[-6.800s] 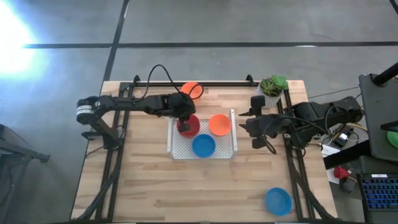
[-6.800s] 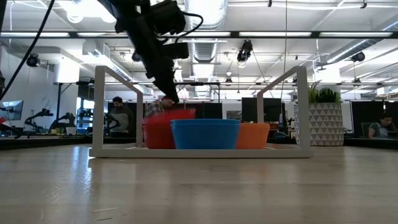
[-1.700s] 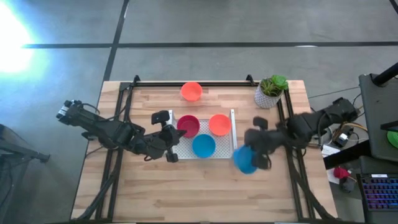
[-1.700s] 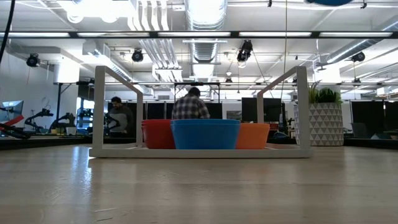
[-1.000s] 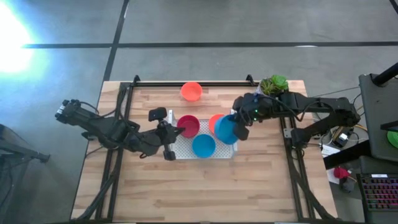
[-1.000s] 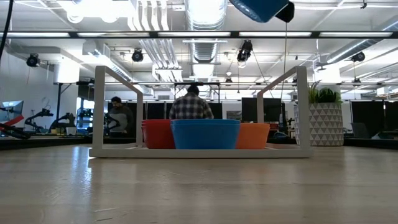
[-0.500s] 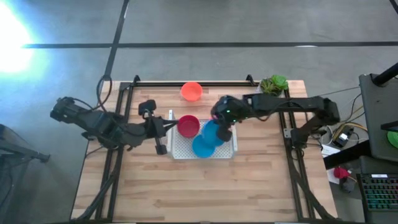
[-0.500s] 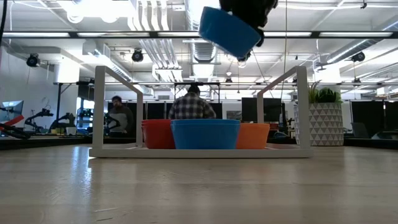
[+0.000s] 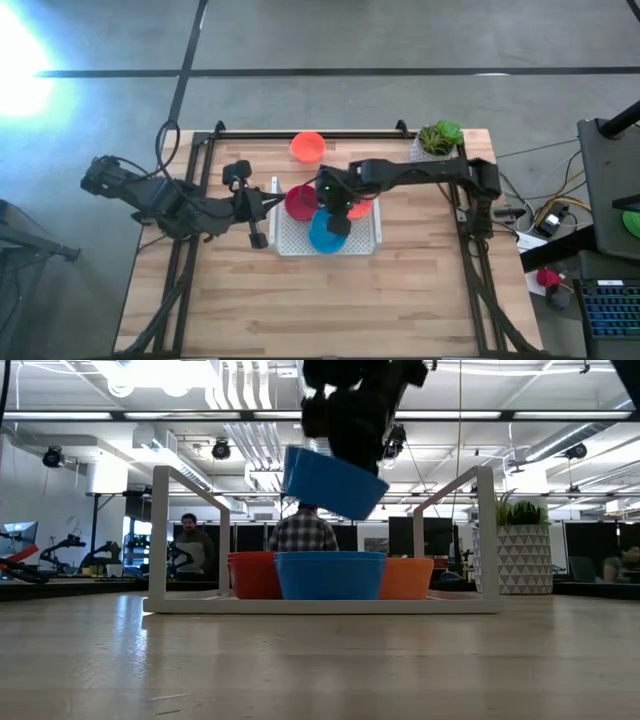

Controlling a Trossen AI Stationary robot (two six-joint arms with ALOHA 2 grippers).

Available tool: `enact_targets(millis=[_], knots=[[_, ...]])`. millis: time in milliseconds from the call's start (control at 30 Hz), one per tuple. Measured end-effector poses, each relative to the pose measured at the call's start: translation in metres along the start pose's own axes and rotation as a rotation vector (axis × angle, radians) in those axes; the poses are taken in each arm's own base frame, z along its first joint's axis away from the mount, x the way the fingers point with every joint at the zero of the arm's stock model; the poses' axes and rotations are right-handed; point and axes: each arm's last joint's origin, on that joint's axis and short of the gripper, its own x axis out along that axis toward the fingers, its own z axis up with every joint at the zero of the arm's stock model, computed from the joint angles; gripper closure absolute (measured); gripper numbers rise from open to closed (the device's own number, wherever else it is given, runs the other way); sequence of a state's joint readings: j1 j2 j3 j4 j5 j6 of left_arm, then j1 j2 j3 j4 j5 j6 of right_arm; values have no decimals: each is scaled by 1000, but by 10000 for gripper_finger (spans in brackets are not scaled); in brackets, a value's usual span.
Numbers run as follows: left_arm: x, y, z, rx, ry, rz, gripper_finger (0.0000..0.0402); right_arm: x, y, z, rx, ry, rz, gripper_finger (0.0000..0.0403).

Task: Pick & Place Mini bowls
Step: Stack the blue bowl on top of the blue bowls on the shelf

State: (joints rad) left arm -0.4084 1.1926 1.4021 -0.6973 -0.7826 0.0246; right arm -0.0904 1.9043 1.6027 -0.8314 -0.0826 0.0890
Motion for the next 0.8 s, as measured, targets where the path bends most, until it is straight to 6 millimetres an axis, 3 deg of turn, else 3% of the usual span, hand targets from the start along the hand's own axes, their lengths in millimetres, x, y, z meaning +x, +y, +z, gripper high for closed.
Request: enact_targets(millis=[267,433,800], knots=[[0,0,0,4,1,1,402,46,-20,2,-8,135,11,394],[0,0,0,26,4,2,402,54,-24,4,-16,237,4,394],[0,1,-2,33,14,20,402,57,-24,10,-27,239,8,394]])
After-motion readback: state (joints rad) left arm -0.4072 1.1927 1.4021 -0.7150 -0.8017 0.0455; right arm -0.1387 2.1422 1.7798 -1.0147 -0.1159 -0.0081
